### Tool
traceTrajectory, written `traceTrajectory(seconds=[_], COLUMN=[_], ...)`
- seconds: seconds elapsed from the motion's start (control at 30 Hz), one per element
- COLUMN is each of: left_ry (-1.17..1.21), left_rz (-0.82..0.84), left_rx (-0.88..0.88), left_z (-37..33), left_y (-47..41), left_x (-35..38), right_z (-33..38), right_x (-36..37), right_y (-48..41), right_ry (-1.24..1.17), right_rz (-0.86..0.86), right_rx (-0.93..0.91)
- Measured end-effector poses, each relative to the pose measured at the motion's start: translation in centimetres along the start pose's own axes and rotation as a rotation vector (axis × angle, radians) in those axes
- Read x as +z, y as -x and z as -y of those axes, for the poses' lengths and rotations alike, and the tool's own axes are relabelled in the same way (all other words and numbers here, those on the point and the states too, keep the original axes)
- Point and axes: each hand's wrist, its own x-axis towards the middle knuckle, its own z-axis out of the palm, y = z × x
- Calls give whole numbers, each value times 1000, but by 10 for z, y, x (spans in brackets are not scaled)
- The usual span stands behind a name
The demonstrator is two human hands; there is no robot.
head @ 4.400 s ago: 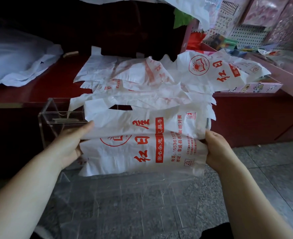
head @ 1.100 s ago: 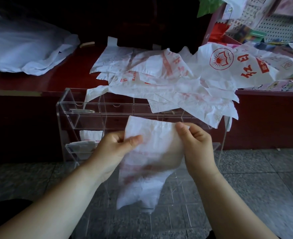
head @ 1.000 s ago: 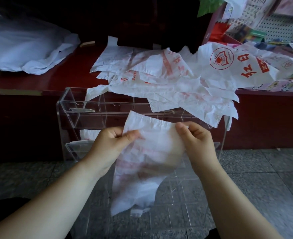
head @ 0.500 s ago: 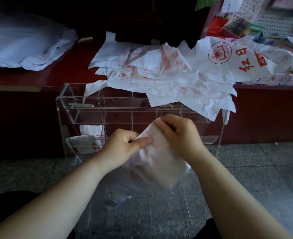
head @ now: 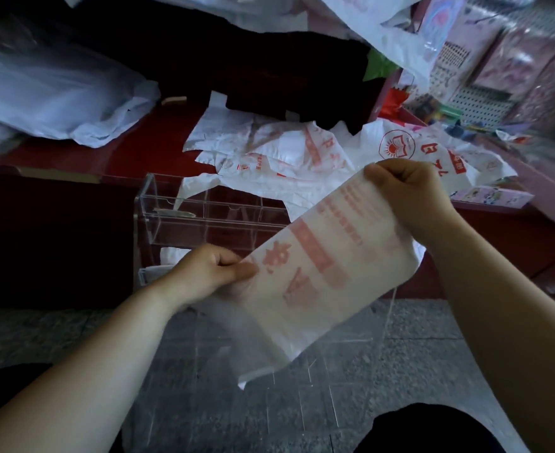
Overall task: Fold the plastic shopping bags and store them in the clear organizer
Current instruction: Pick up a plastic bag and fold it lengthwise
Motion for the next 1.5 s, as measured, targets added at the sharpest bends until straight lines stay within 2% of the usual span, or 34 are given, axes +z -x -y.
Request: traceTrajectory(seconds=[0.23,0.4,0.47,0.63,0.77,0.97,1.07,1.17,1.27,1.37,1.5], left_ry=[392,837,940,832,725,555,568,561,496,257,108], left_rz=[-94,-57,13,193,248,6,-80,-94,-111,-128,-192], left_rx=[-33,-53,-55,-259,-296,-261,-260,-260,-252,-263,-218], left_z=[-2,4,4,-2,-2,2,3,-1,-2,-5,-8], left_y=[10,10,11,24,24,14,10,10,8,8,8], left_x=[-23,-29,-22,2,5,-9,-20,-29,-35,-37,-34], right_z=[2,-2,-2,-2,-8,-27,-39,-48,-61,-69,-77], right_x=[-18,-20,-18,-15,-17,-15,-13,-6,-1,0,2], right_y=[-2,-2,-1,2,2,2,5,12,14,12,10], right_ry=[-50,-243,-330,-397,-373,-370,-357,-328,-281,-283,-148], right_rz=[-166,-196,-209,-222,-198,-123,51,242,184,74,89], right_rx=[64,162,192,245,302,456,487,482,455,432,406])
